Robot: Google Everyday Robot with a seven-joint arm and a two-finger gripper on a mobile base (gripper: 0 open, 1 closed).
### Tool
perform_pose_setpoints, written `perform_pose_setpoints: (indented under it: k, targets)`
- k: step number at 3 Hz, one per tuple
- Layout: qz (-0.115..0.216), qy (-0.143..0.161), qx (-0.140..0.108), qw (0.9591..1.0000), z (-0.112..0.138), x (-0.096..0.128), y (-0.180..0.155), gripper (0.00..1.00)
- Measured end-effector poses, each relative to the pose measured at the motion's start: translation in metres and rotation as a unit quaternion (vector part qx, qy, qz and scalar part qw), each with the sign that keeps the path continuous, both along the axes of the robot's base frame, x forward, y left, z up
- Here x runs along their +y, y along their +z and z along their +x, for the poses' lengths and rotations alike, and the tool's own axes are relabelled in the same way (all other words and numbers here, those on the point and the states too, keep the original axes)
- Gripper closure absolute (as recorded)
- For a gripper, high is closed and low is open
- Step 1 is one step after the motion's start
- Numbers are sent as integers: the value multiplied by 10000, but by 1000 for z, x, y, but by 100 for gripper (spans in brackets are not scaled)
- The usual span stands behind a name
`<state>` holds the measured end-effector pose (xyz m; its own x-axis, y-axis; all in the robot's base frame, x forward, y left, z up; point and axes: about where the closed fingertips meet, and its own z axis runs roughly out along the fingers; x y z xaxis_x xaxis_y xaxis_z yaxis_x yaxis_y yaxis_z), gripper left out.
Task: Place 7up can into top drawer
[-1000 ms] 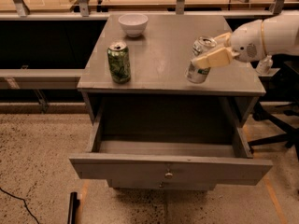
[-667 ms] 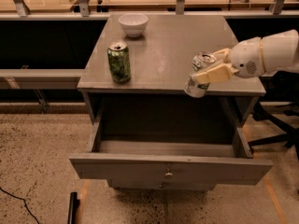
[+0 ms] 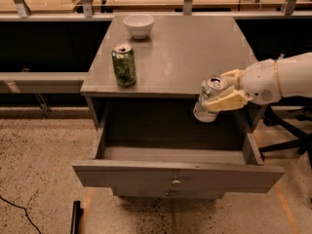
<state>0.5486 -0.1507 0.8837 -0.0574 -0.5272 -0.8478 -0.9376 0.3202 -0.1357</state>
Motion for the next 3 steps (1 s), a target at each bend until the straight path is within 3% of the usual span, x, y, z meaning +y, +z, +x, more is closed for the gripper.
perform_pose_setpoints:
  k: [2,3]
  targets:
    - [-529,19,11,9986,-12,5,-74,100]
    - [-660,16,-13,9978,5,15,-108,100]
